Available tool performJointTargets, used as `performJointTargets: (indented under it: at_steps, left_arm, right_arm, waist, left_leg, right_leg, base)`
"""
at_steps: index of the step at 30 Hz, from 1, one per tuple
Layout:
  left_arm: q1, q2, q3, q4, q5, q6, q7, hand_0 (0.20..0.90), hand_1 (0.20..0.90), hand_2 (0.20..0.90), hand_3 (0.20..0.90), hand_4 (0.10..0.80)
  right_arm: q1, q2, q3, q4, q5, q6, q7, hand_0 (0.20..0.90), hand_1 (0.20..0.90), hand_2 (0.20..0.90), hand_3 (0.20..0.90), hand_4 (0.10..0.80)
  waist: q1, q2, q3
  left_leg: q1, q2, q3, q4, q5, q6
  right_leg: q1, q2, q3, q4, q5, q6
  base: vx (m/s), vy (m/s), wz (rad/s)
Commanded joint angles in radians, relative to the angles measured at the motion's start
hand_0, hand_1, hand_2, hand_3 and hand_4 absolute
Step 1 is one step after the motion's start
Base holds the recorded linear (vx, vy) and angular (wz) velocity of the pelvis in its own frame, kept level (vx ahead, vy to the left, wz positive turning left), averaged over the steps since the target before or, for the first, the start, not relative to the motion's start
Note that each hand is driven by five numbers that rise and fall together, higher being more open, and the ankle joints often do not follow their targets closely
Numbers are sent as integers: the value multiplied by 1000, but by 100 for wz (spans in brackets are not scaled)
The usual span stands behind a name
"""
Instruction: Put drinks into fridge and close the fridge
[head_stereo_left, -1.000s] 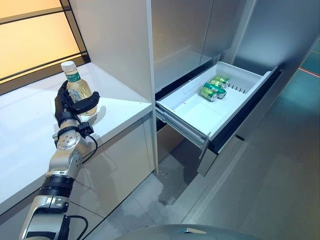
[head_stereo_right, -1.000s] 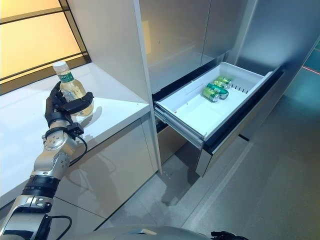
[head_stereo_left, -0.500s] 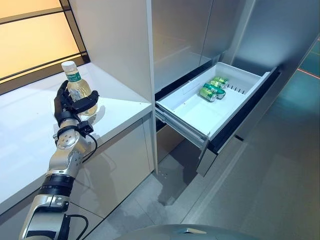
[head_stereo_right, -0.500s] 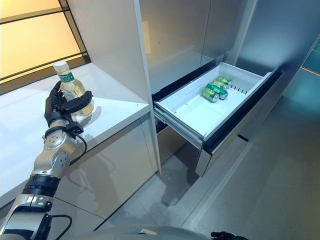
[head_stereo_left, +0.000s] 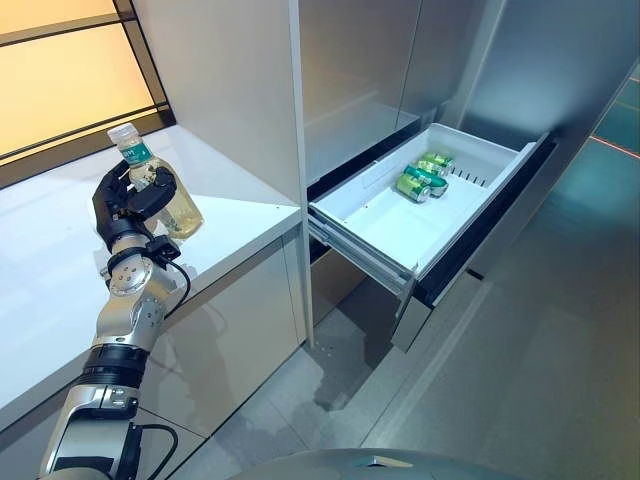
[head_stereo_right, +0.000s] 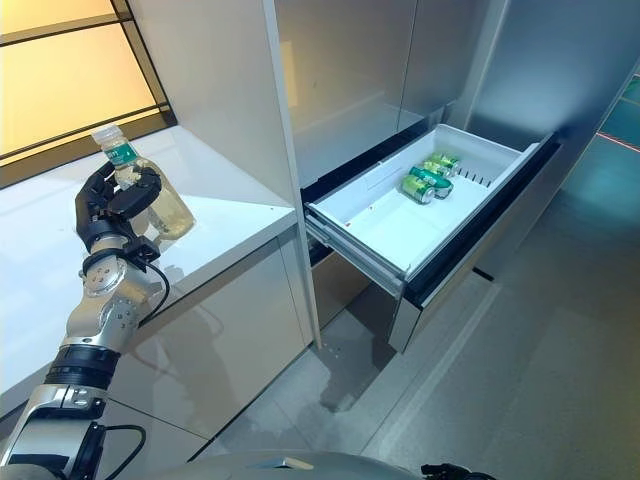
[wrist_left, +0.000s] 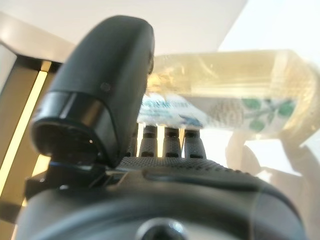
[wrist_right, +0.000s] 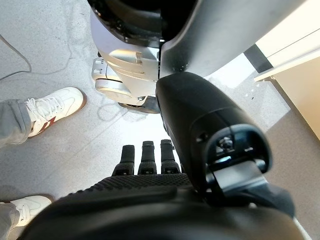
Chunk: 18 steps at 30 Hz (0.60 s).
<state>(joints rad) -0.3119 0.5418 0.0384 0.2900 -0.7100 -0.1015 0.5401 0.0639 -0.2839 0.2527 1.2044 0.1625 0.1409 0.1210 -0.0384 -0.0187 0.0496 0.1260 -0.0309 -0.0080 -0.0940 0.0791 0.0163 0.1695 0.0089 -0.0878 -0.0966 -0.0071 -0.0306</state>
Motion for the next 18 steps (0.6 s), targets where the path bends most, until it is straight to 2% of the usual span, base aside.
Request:
performJointTargets:
  at_steps: [1, 18]
  left_arm:
    - [-247, 41, 66, -2, 36, -177, -14, 300, 300, 300, 200, 100]
    - [-253, 41, 60, -19, 36, -209, -33, 300, 300, 300, 200, 100]
  right_arm:
    - [-27, 4, 33, -1, -18, -5, 26, 900, 900, 900, 900, 800]
    - [-26, -2, 44, -4, -58, -23, 25, 900, 900, 900, 900, 800]
  waist:
    - [-17, 21, -46]
    - [-15, 21, -45]
  left_leg:
    - [44, -14, -14, 8, -165, -11]
    - [41, -14, -17, 8, -163, -12]
  right_leg:
    - [-19, -20, 7, 27, -37, 97]
    - [-18, -21, 4, 25, -36, 98]
  base:
    - [0, 0, 0]
    - [0, 0, 0]
